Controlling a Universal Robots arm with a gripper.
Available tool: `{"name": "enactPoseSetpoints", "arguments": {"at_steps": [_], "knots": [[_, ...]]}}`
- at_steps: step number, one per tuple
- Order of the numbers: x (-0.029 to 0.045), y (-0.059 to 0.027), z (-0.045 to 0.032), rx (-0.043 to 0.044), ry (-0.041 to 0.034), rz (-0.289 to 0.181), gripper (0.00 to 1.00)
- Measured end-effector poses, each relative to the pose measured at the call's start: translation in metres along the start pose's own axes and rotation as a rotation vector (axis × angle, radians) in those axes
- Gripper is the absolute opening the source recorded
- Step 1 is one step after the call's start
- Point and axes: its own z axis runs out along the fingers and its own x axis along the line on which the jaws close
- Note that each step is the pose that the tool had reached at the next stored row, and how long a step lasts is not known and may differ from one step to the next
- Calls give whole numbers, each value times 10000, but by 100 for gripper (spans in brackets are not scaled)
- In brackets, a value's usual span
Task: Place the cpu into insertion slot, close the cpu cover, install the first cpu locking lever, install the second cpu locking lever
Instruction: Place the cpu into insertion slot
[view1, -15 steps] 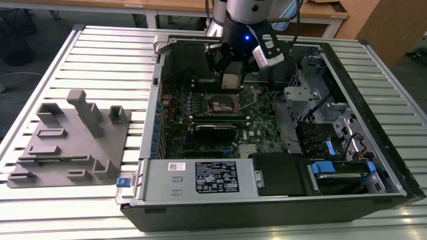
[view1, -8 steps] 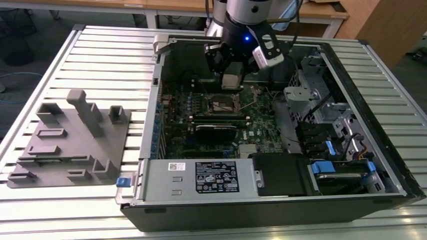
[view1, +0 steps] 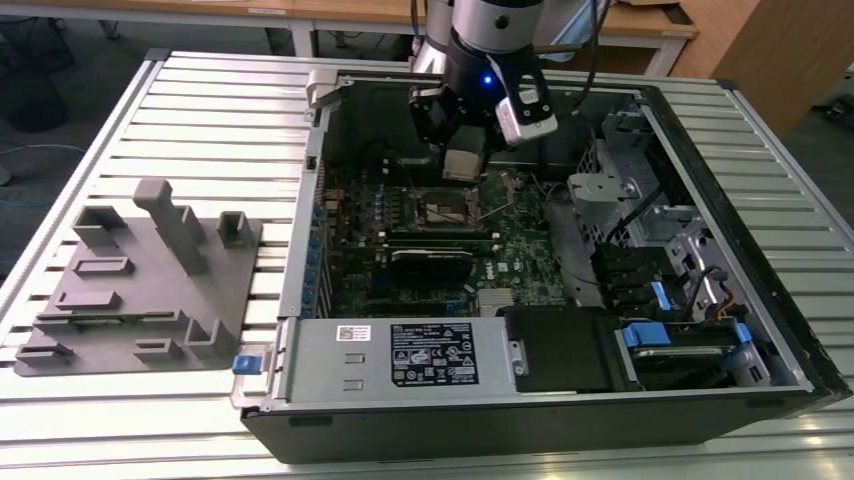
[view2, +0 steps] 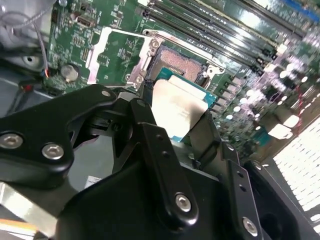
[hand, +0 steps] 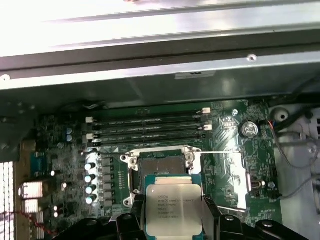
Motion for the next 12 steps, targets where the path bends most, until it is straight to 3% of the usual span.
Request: {"name": "enactPoseSetpoints", "arguments": {"at_steps": [9, 12], "knots": [[-1, -4, 34, -12, -155, 1598, 54], [0, -3, 35, -16, -160, 1642, 54]]}}
